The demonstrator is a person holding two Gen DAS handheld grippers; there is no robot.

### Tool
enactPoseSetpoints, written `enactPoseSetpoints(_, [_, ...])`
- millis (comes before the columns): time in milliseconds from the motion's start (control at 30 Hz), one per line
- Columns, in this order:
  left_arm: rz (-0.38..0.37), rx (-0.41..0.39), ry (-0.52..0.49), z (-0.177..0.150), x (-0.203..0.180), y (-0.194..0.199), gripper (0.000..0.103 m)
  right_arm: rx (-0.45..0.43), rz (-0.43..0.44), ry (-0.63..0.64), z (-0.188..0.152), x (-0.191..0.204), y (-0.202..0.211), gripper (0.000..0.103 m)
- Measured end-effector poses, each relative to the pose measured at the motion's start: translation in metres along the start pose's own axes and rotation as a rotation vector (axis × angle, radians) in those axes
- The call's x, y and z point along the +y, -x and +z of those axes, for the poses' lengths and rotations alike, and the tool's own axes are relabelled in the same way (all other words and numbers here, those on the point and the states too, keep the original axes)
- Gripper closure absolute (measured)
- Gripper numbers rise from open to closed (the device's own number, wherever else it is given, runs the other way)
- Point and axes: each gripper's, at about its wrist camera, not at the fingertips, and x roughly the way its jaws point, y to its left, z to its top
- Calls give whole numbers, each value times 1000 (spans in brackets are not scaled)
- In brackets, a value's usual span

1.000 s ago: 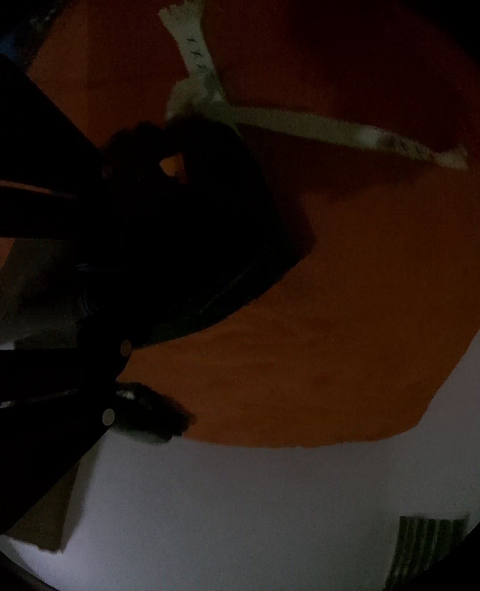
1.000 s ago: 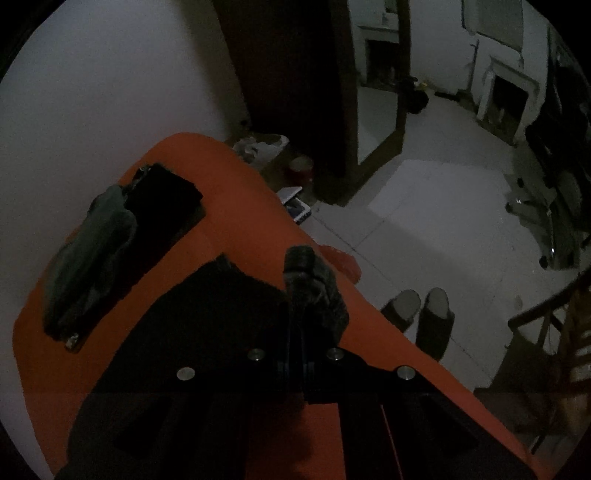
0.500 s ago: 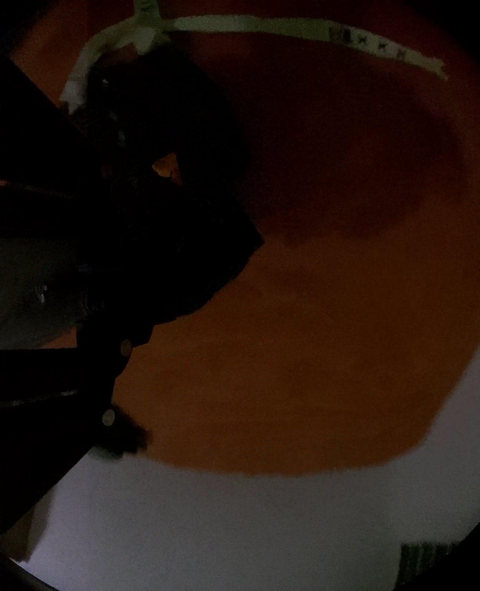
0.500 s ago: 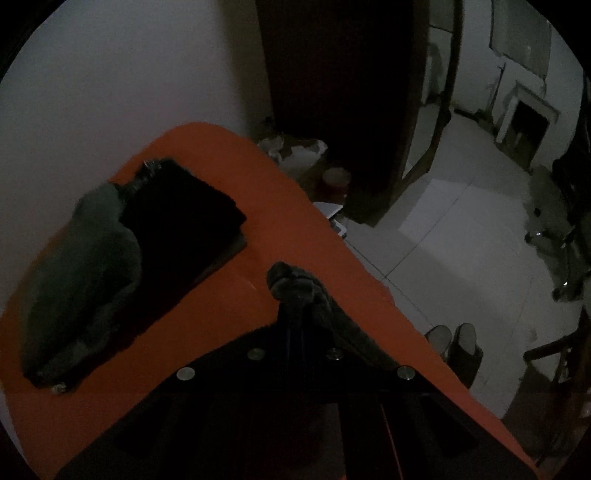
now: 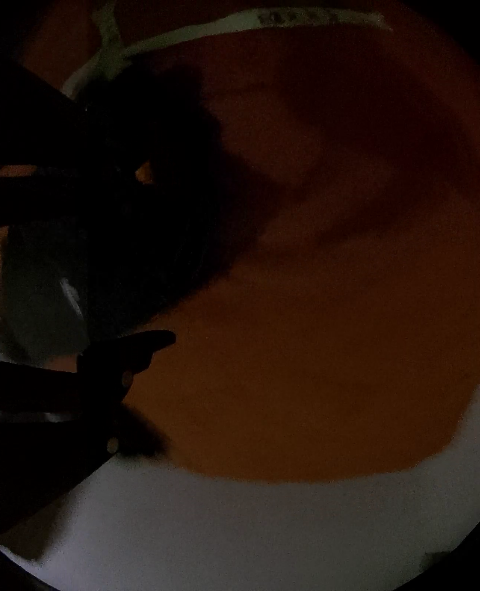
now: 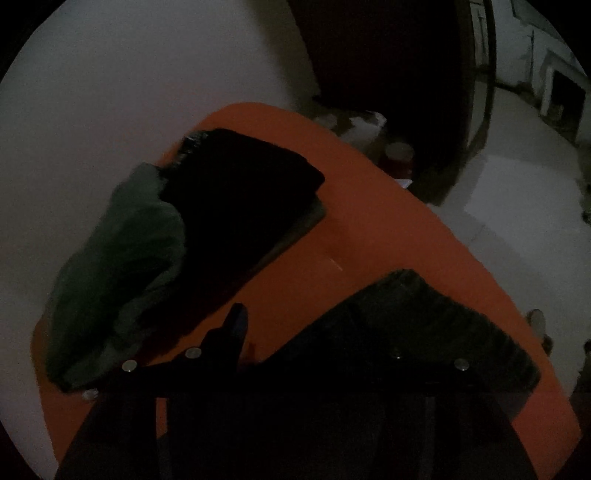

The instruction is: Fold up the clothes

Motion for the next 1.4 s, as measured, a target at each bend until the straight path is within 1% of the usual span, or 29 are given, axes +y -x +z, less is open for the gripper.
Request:
enactPoseSetpoints(33, [-3,-31,-1,1,7,12,50,0,20,-1,-6,-4,6,51])
enactPoseSetpoints(100, [6,-62,-63,-15,25,33,45,26,63,-11,-29,-13,19,51])
enactPoseSetpoints(133, [0,-46,-107,-25,34,35,45,51,94,-14,-46,-19,24,51])
enactPoseSetpoints(200, [-30,29,-212,-60,64,30,45,100,156,-19,-81,-30,34,51])
enactPoseSetpoints(267, [-59,111,-291,-92,101,14,45,149,219,-25,-116,-41,45,51])
enactPoseSetpoints(300, [-58,134,-316,-105,120,5,45,174,250,-27,-134,-46,50,51])
enactPoseSetpoints(333, [-49,146,-326,-121,143,-2,45,196,272,-30,-151,-51,54,50])
enactPoseSetpoints(400, [-58,142,-288,-141,184,-19,45,220,286,-37,-183,-57,60,50])
enactPoseSetpoints(433, [-84,135,-264,-144,197,-25,45,229,293,-41,-197,-60,63,50])
enactPoseSetpoints(500, [-156,75,-215,-151,221,-34,45,244,302,-59,-226,-64,69,50])
enactPoseSetpoints(567, [-197,-41,-204,-143,220,-33,45,261,301,-73,-249,-64,71,48])
enactPoseSetpoints(600, [-202,-65,-221,-142,217,-33,45,277,301,-65,-260,-63,71,47])
enactPoseSetpoints(633, [-205,-56,-241,-139,213,-33,45,294,299,-54,-270,-61,70,47])
enactPoseSetpoints(667, [-209,-65,-241,-137,211,-26,45,311,292,-40,-278,-59,69,47])
enactPoseSetpoints(767, [-235,-115,-238,-124,200,-5,44,338,270,-2,-296,-54,69,47])
enactPoseSetpoints(833, [-190,-133,-271,-112,190,-6,30,330,261,22,-301,-50,71,46])
enactPoseSetpoints(900, [-133,-94,-283,-105,184,-24,28,325,254,33,-304,-47,71,45])
enactPoseSetpoints(1000, [-47,-39,-303,-95,175,-51,22,331,246,21,-306,-41,65,43])
enactPoseSetpoints(1100, [7,-89,-354,-110,171,-60,21,338,243,43,-308,-33,64,42])
enactPoseSetpoints(1133, [20,-94,-368,-115,171,-61,21,337,240,49,-308,-32,63,42])
enactPoseSetpoints(1200, [11,-12,-347,-123,176,-72,21,337,235,55,-309,-31,63,42])
enactPoseSetpoints(1233, [-32,78,-284,-126,185,-83,21,337,236,54,-310,-31,63,42])
enactPoseSetpoints(1300, [-78,106,-159,-133,203,-94,21,336,236,48,-312,-30,61,41])
enactPoseSetpoints(1367, [-117,4,-129,-131,208,-91,23,330,229,43,-314,-29,60,41])
enactPoseSetpoints(1400, [-140,-58,-121,-131,210,-89,43,327,227,42,-315,-28,59,41])
